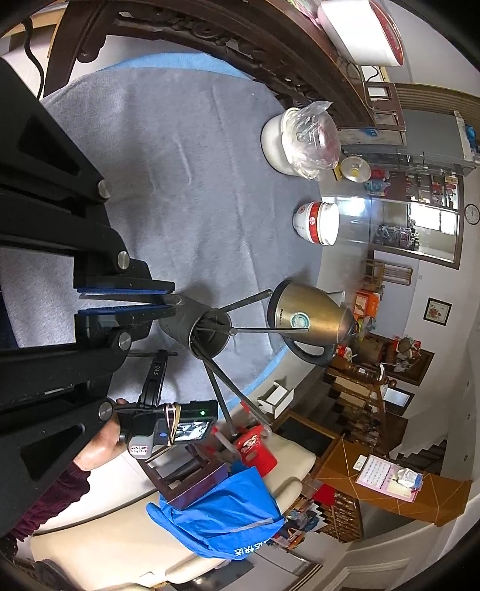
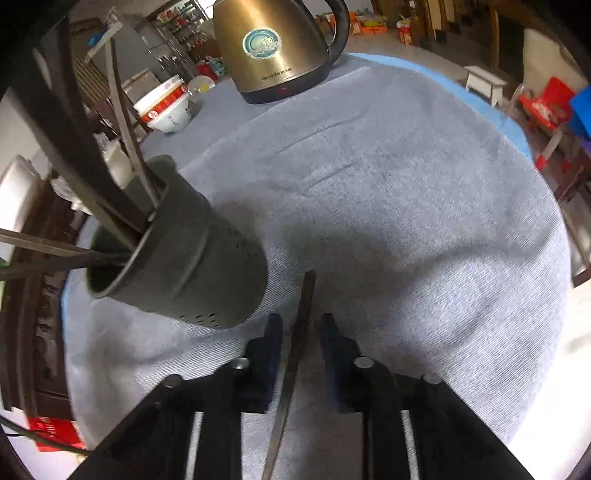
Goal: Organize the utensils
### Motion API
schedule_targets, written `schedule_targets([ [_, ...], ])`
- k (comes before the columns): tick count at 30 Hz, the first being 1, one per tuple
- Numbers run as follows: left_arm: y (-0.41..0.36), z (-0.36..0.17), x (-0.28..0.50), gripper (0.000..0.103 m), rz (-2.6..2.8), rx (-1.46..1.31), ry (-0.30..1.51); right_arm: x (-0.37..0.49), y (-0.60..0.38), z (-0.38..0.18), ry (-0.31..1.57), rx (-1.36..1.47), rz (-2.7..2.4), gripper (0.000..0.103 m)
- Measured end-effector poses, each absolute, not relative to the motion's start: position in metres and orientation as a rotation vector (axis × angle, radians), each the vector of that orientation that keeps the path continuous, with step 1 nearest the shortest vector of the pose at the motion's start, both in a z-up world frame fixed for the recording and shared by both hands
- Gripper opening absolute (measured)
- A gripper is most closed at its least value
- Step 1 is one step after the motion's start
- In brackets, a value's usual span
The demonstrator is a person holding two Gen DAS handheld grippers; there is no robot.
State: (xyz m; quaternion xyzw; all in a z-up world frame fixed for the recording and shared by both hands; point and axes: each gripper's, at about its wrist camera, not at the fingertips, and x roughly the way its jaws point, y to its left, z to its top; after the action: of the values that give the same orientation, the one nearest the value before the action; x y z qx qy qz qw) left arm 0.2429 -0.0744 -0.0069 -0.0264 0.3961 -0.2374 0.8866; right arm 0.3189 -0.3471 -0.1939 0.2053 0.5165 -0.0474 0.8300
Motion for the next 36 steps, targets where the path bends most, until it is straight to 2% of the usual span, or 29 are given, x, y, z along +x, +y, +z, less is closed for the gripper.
schedule_targets([
  [1,-0.075,-0.007,0.243,0.005,-0.493,-0.052,0.824,0.319,-0.346,-0.194,1.099,0.424,-0.092,0.009],
  [8,-0.075,-0.005,0.244,0.006,-0.481,-0.047,0.826,0.298,-0.352,-0.181,1.042,0.454,-0.041,0.008],
  [24,-0.089,0.053,0.231,0.006,-0.5,-0.01,0.673,0.212,-0.348,-0.047,0.547,0.442,0.068,0.007],
  [28,-0.077,0.064,0.234,0.006,-0.481,-0.04,0.646,0.202,-0.343,-0.029,0.487,0.439,0.074,0.007],
  [34,-0.006,0.025,0.279,0.006,-0.325,-0.257,0.795,0.195,-0.351,-0.028,0.474,0.475,0.089,0.007],
  [36,0.018,0.001,0.299,0.01,-0.236,-0.315,0.856,0.193,-0.354,-0.029,0.468,0.488,0.088,0.007],
])
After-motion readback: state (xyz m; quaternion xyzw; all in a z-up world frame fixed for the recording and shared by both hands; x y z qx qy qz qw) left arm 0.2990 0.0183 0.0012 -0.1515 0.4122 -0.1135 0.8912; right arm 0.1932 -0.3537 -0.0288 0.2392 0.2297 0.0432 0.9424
